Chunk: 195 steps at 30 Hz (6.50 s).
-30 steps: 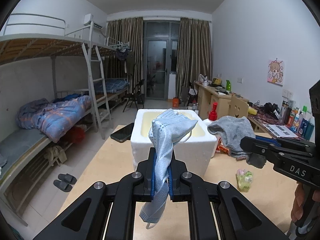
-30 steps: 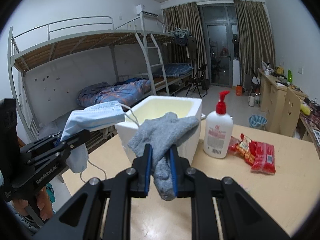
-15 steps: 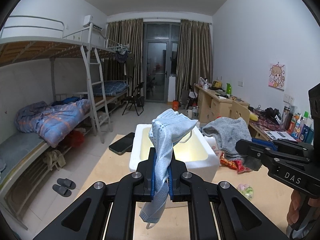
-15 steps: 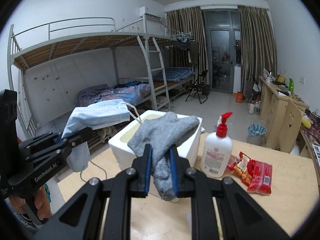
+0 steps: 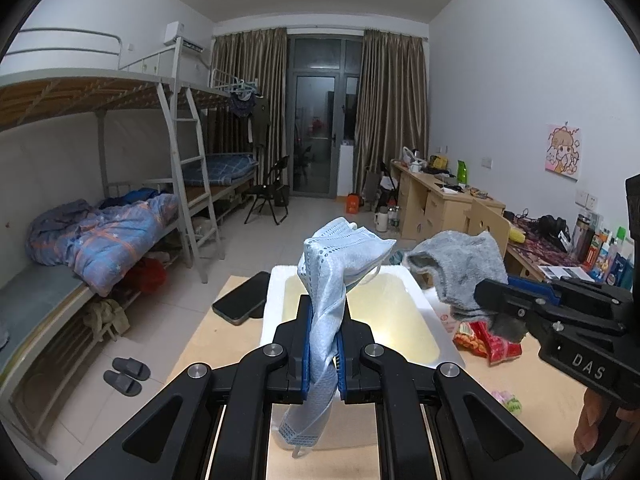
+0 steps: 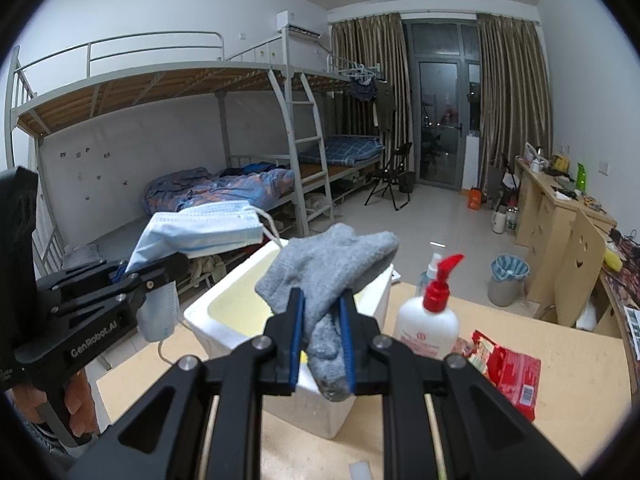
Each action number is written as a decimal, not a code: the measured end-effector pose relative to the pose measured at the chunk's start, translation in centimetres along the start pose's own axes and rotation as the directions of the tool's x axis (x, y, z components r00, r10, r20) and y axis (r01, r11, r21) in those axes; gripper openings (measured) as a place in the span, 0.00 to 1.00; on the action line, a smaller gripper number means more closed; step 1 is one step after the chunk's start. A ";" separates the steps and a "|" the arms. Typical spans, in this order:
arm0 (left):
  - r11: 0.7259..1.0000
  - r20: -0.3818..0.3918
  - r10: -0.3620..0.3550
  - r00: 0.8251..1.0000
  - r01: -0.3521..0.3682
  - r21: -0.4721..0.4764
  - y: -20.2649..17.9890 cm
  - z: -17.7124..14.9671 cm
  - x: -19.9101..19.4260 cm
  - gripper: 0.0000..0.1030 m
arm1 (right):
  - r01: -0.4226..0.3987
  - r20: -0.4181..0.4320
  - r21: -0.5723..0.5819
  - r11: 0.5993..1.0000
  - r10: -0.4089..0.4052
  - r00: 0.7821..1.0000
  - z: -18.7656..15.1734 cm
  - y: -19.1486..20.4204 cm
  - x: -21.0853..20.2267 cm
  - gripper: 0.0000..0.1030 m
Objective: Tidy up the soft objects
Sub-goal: 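Open the left gripper to drop the mask into the foam box, then lower the grey sock into the foam box and open the right gripper, then withdraw both tools from the box back toward the table items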
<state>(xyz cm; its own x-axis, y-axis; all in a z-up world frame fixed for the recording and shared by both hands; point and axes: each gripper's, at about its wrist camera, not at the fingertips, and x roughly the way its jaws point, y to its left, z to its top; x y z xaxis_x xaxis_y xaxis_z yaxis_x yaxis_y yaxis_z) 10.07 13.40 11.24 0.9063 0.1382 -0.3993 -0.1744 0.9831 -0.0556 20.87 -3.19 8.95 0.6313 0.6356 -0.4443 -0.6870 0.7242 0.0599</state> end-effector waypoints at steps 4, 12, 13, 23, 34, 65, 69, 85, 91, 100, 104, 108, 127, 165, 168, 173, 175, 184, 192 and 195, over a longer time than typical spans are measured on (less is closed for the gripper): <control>1.000 -0.014 0.001 1.000 -0.001 0.002 0.4 1.2 1.7 0.10 | -0.008 -0.013 -0.001 1.000 0.008 1.000 0.8 -0.3 1.7 0.20; 1.000 -0.041 -0.001 0.999 0.001 0.003 0.7 2.3 4.8 0.10 | -0.018 -0.021 0.007 1.000 0.018 1.000 1.0 -0.9 3.1 0.20; 1.000 -0.047 -0.002 0.999 0.002 0.003 0.7 2.3 5.1 0.10 | -0.019 -0.022 0.009 1.000 0.019 1.000 1.0 -1.0 3.2 0.20; 1.000 -0.104 -0.015 0.994 0.017 0.016 0.1 2.1 8.5 0.10 | -0.016 -0.032 0.050 0.999 0.017 0.999 1.0 -2.1 3.8 0.20; 0.999 -0.123 -0.031 0.992 0.036 0.036 -0.9 1.9 10.4 0.12 | -0.002 -0.022 0.057 0.998 0.003 1.000 1.4 -1.5 3.5 0.20; 0.997 0.003 0.077 0.997 -0.077 0.023 0.5 1.1 6.6 0.99 | -0.034 -0.049 0.027 0.999 0.035 0.998 1.5 -1.3 5.2 0.20; 0.992 0.024 0.128 0.992 -0.128 0.006 1.8 1.0 5.2 0.99 | -0.054 -0.063 0.018 0.998 0.055 0.997 1.6 -0.4 5.9 0.20; 0.980 0.027 0.197 0.980 -0.196 -0.038 5.1 0.2 2.5 0.99 | -0.099 -0.117 -0.010 0.995 0.098 0.988 1.1 2.5 7.4 0.20; 0.982 0.028 0.188 0.982 -0.187 -0.035 4.9 0.2 2.5 0.99 | -0.073 -0.145 -0.017 0.997 0.070 0.987 0.9 2.7 8.0 0.24; 0.982 0.035 0.185 0.982 -0.184 -0.032 4.4 0.5 2.2 0.99 | -0.029 -0.079 -0.015 0.999 0.027 0.996 1.1 2.7 6.7 0.92; 0.982 0.039 0.186 0.982 -0.185 -0.030 4.3 0.6 2.1 0.99 | -0.036 -0.085 0.004 0.999 0.036 0.996 1.1 2.4 6.8 0.93; 0.983 0.039 0.183 0.982 -0.182 -0.029 4.1 0.6 1.8 0.99 | -0.039 -0.088 0.010 0.999 0.039 0.995 1.1 2.5 6.7 0.93; 1.000 0.010 -0.005 1.000 0.005 0.016 -2.4 -0.8 0.0 1.00 | 0.187 0.001 0.115 0.976 -0.188 0.982 -3.2 -3.4 -4.2 1.00; 0.969 -0.086 -0.204 0.975 0.214 0.127 -13.0 -9.7 0.1 1.00 | 0.380 -0.073 0.239 0.893 -0.374 0.924 -15.0 -7.8 -10.7 1.00; 0.971 -0.097 -0.208 0.973 0.218 0.101 -12.6 -10.7 0.4 1.00 | 0.379 -0.087 0.257 0.889 -0.370 0.925 -15.6 -8.2 -10.8 1.00; 0.972 -0.110 -0.211 0.971 0.220 0.083 -12.5 -12.0 1.1 1.00 | 0.378 -0.101 0.268 0.886 -0.365 0.926 -16.5 -8.3 -10.7 1.00; 0.971 -0.115 -0.219 0.969 0.228 0.070 -12.2 -12.4 1.3 1.00 | 0.380 -0.111 0.267 0.885 -0.364 0.925 -16.9 -8.2 -10.5 1.00; 0.972 -0.173 -0.213 0.962 0.226 0.062 -12.3 -14.4 3.1 1.00 | 0.381 -0.138 0.263 0.887 -0.356 0.924 -17.3 -8.9 -9.1 1.00; 0.983 -0.236 -0.148 0.960 0.169 0.070 -13.9 -15.4 6.3 1.00 | 0.350 -0.183 0.268 0.898 -0.309 0.933 -17.2 -11.1 -6.8 1.00; 0.988 -0.261 -0.115 0.959 0.139 0.075 -14.3 -15.7 7.3 1.00 | 0.338 -0.206 0.280 0.898 -0.288 0.935 -17.3 -12.1 -5.9 1.00</control>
<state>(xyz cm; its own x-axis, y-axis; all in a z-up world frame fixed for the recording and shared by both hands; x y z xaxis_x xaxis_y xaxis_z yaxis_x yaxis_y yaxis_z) 13.14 -1.55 -5.26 0.7885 -0.0116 -0.6149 -0.0178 0.9990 -0.0416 19.21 -20.36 -4.64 0.7142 0.3308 -0.6168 -0.3028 0.9406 0.1538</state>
